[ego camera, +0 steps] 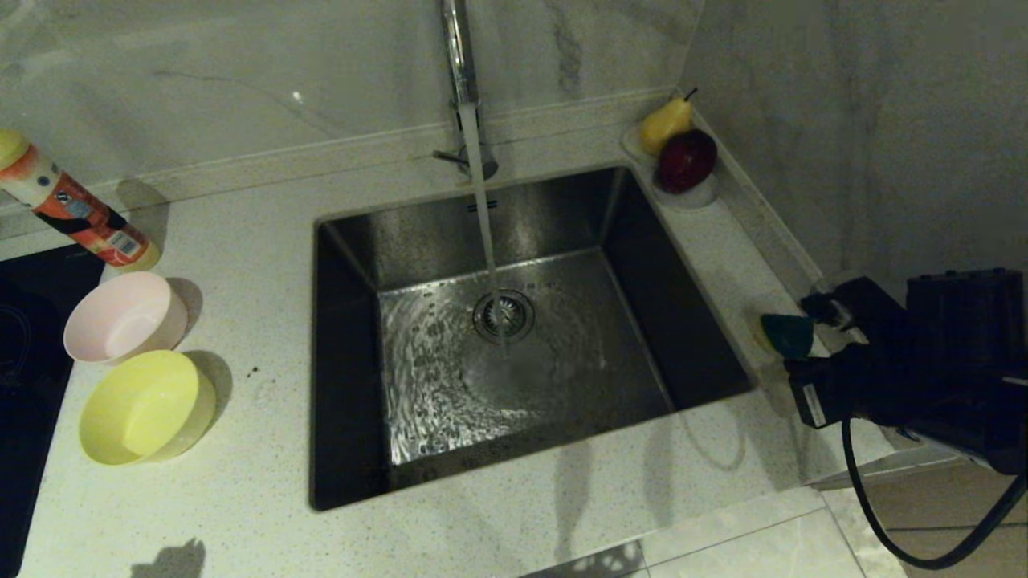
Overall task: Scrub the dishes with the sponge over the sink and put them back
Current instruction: Put down the sponge, then turn off the faucet
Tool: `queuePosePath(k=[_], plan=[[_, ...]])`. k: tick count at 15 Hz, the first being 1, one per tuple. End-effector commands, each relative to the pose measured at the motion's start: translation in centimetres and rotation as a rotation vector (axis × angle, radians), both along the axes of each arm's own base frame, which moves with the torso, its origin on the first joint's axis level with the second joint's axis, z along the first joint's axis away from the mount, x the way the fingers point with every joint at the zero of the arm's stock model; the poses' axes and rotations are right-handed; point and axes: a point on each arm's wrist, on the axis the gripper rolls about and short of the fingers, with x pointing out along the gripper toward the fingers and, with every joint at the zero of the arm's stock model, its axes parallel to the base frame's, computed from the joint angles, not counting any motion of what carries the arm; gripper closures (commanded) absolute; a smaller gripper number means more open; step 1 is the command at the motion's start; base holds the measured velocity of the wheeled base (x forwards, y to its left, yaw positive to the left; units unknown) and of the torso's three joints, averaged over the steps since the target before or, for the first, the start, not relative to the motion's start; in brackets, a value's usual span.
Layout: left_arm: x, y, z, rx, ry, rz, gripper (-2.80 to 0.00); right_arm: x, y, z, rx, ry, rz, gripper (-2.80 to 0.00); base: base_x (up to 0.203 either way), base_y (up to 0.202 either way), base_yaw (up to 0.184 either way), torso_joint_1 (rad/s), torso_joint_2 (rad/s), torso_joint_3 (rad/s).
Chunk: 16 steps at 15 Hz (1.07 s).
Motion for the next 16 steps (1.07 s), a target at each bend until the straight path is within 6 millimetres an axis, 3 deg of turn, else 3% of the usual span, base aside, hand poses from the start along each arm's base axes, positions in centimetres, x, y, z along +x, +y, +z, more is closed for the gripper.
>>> queuePosePath(k=[1, 7, 8, 16], plan=[[0.34, 0.0, -1.1, 0.0, 0.041, 0.0, 0.0, 0.12, -0.03, -0.39, -0.034, 0.011, 0.009, 0.0, 0.0, 0.0, 0.0, 0.0, 0.0, 0.0], [0.34, 0.0, -1.1, 0.0, 0.041, 0.002, 0.0, 0.44, -0.17, -0.74, -0.047, 0.022, 0.004, 0.0, 0.0, 0.0, 0.0, 0.0, 0.0, 0.0], [0.34, 0.0, -1.1, -0.001, 0.041, 0.0, 0.0, 0.48, -0.16, -0.66, -0.04, 0.02, 0.002, -2.8, 0.0, 0.0, 0.0, 0.0, 0.0, 0.0], [0.34, 0.0, -1.1, 0.0, 0.041, 0.002, 0.0, 0.85, -0.51, -0.16, -0.033, -0.008, -0.005, -2.8, 0.0, 0.0, 0.0, 0.0, 0.0, 0.0]])
